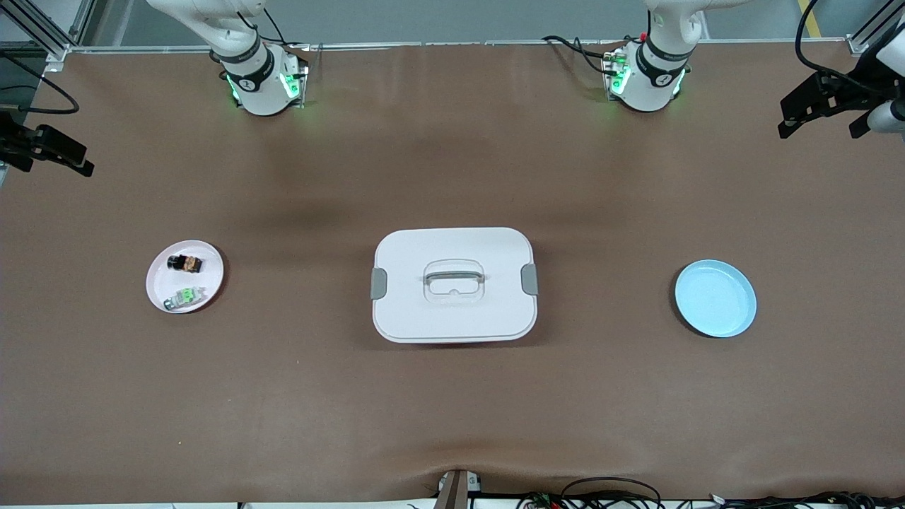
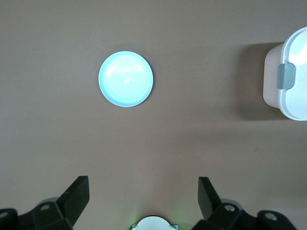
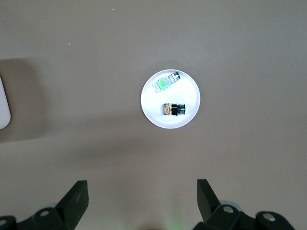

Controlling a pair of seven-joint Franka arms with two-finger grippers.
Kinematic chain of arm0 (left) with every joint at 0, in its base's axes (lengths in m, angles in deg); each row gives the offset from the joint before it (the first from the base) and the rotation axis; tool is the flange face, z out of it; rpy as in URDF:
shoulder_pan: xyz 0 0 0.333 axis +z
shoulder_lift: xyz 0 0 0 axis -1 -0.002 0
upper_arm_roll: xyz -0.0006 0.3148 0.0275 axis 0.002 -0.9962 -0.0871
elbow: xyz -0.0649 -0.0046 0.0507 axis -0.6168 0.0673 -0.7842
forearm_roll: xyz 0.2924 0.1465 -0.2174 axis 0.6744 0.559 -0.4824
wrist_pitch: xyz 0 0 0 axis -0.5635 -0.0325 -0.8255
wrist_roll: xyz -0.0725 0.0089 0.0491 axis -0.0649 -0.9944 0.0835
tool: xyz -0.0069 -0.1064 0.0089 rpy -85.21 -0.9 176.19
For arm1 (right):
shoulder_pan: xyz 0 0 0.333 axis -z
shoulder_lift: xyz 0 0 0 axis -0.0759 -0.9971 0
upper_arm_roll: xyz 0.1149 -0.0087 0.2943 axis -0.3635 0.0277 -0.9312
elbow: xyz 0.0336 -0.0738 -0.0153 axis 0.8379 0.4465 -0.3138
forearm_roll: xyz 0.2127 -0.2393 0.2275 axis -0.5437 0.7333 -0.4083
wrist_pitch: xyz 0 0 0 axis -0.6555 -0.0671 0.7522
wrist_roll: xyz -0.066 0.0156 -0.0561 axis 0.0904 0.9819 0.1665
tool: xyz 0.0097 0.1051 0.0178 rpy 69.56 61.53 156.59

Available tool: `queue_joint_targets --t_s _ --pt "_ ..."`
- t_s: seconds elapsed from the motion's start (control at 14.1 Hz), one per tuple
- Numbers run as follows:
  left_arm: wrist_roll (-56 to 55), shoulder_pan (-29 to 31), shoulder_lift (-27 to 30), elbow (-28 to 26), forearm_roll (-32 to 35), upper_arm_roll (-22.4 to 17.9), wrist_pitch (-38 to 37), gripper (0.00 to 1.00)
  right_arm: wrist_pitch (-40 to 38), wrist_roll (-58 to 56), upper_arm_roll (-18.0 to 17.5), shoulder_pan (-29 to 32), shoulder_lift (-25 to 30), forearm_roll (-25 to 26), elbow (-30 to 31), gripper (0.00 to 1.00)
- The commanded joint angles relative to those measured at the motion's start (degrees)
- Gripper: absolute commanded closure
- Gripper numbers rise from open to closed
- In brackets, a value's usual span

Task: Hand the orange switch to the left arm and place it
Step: 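Move the right gripper toward the white plate with switches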

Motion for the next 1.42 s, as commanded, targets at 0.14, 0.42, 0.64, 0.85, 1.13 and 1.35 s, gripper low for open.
queue_joint_targets --t_s 0.14,0.42,0.64,0.85,1.13,1.35 --pt "0.6 -0.2 -0.8 1.6 1.0 0.4 -0.9 0.0 -1.0 0.6 0.0 -0.1 -0.6 -0.6 -1.4 0.0" --pt "0.4 -0.2 -0.9 1.6 1.0 0.5 -0.9 0.0 -0.9 0.5 0.0 0.1 -0.6 -0.7 -1.4 0.0" --pt "0.3 -0.2 -0.9 1.6 1.0 0.6 -0.9 0.0 -0.9 0.0 0.0 0.1 -0.6 -0.5 -2.4 0.0" --pt "0.2 -0.3 -1.3 1.5 1.0 0.6 -0.9 0.0 -0.9 -0.2 0.0 0.3 -0.6 -0.5 -2.7 0.0" --pt "0.2 -0.3 -1.3 1.5 1.0 0.7 -0.8 0.0 -0.9 -0.2 0.0 0.2 -1.0 -0.4 -2.7 0.0" --pt "0.2 -0.2 -1.3 1.6 1.0 0.7 -0.9 0.0 -0.9 -0.3 0.0 0.0 -1.2 -0.1 -2.4 0.0"
